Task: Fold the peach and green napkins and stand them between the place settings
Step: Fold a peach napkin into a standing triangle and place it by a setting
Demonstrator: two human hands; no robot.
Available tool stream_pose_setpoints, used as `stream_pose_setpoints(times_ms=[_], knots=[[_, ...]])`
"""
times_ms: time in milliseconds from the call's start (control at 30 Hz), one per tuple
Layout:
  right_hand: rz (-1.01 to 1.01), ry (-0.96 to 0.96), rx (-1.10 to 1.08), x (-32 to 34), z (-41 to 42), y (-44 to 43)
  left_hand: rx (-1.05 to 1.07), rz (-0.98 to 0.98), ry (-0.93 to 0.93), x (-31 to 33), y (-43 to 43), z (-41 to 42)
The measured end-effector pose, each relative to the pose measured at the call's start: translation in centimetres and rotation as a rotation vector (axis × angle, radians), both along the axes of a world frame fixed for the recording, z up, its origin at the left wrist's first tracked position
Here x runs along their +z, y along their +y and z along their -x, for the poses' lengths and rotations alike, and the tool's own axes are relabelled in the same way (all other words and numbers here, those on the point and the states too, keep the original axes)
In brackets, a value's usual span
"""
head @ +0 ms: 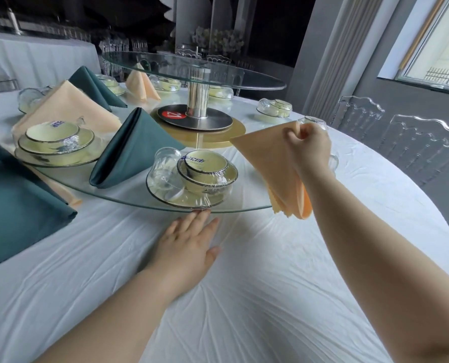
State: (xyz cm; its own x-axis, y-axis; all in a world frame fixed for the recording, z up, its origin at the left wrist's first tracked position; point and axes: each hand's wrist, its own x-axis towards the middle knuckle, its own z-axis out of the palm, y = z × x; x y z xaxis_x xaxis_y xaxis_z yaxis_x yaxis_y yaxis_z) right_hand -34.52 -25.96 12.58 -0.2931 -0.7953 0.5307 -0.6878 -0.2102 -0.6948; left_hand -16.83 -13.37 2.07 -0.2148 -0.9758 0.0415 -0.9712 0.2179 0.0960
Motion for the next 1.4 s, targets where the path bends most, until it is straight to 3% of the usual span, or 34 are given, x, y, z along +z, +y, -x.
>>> stream_pose_setpoints(times_ms=[200, 433, 867, 1400], knots=[[-0.080, -0.003, -0.025, -0.9, -2.3, -4.4, -0.016, -0.034, -0.018, 0.0, -0.4, 0.1], [-0.339, 0.119, 0.032, -3.7, -2.7, -4.6, -0.003, 0.043, 0.002, -0.3, -0.7, 0.0], [-0.374, 0.247, -0.077, -8.4, -1.7, 0.6, -0.016, -0.009, -0.009, -0.3, -0.3, 0.0], [-0.330, 0.196, -0.101, -9.3, -1.9, 0.3, 0.004, -0.021, 0.027, -0.4, -0.4, 0.0]])
